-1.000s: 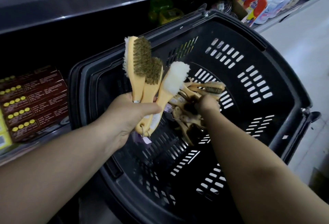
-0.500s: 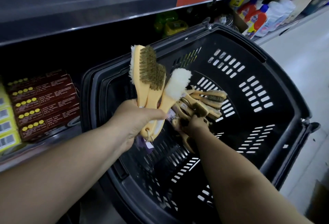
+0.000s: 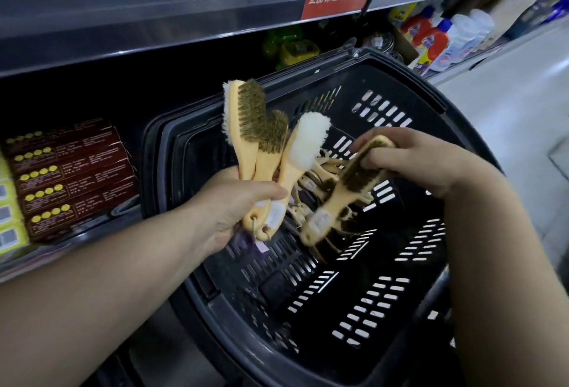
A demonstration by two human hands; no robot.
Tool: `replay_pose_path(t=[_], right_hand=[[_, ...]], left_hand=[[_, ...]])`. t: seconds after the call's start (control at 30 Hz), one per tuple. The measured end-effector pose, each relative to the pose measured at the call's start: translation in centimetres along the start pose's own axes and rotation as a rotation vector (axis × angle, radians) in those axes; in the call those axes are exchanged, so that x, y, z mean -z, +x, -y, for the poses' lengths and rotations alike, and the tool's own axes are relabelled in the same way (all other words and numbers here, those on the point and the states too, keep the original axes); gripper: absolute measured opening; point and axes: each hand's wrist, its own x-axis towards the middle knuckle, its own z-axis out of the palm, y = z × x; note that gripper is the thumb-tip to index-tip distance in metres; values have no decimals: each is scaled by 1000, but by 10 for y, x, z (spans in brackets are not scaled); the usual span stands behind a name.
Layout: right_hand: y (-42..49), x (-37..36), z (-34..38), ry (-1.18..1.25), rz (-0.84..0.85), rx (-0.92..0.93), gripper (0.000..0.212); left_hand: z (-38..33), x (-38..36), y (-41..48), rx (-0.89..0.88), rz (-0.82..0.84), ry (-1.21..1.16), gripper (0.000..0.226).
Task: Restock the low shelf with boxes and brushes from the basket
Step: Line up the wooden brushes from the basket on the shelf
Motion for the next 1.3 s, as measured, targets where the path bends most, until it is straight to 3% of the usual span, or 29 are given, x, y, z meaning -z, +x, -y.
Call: replay_pose_path(t=[0.2,0.3,0.43,0.6,0.9,1.07,1.17,1.23,1.3], right_hand=[[-14,-30,7,588,57,65,35],[-8,-60,8,840,-63,90,36],[-2,-93,17,965,-318,113,26],[-4,-119,35,1167,-442,126,33],[-12,-150,70,1041,-448,202,29],[-5,-177,91,753,-326,137,64],[4,-199,99,773,-175,133,47],[15,-213,102,481,-187,255,29],[31,-224,102,8,-175,385,27]], left_hand=[[-4,1,-4,-12,56,-95,39],[-5,0,-6,-18,79,-141,50],[-8,-2,-10,-6,94,-229,51],[-10,-6,-24,-30,187,-160,62],[-25,25,-55,-100,209,-85,54],[-27,67,-81,-148,137,-200,30],[-23,98,-98,-166,40,-277,18],[-15,116,-108,-162,-34,-277,25],[-7,128,-116,-141,-87,-252,35]])
